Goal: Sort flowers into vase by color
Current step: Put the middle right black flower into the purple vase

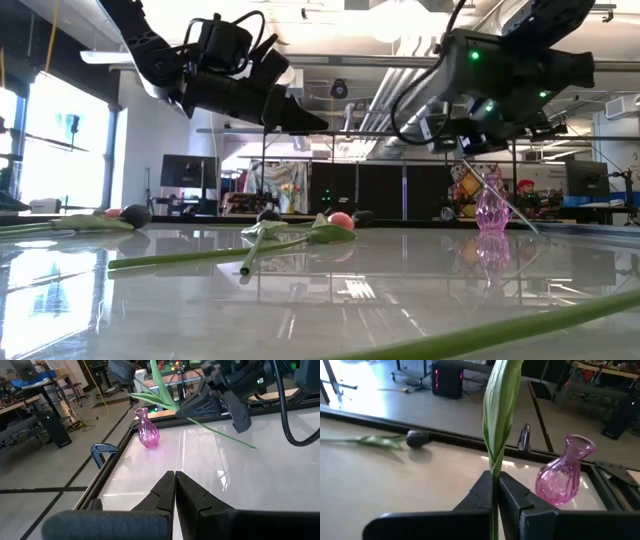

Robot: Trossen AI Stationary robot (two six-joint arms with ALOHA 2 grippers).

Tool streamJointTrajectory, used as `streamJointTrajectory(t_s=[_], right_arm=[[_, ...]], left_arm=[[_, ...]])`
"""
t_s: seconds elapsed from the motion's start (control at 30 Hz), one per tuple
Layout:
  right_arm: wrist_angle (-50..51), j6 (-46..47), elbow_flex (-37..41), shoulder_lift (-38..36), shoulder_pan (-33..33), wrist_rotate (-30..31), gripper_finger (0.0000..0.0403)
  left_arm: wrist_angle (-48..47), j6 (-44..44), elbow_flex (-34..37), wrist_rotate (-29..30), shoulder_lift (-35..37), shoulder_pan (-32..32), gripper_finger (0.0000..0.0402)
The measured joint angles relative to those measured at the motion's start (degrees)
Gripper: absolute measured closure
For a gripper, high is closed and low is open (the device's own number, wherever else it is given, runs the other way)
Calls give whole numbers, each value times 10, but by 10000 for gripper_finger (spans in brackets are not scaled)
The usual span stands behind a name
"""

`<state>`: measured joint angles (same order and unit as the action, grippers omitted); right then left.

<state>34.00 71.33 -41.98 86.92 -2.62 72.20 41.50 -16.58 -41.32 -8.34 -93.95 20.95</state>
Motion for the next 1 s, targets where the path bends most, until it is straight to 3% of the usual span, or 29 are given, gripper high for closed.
streamJointTrajectory(t_s=[0.37, 0.63, 0.8, 1.0], right_arm=[[-125, -152, 0, -9, 43, 2, 403], [-254, -390, 0, -64, 67, -8, 403], [-199, -366, 0, -153, 86, 107, 403], [-122, -329, 0, -221, 127, 172, 403]], left_arm=[[-18, 15, 3, 1, 0, 0, 402], [-18, 14, 3, 2, 0, 0, 401], [-19, 14, 3, 2, 0, 0, 402], [-18, 7, 3, 2, 0, 0, 401]])
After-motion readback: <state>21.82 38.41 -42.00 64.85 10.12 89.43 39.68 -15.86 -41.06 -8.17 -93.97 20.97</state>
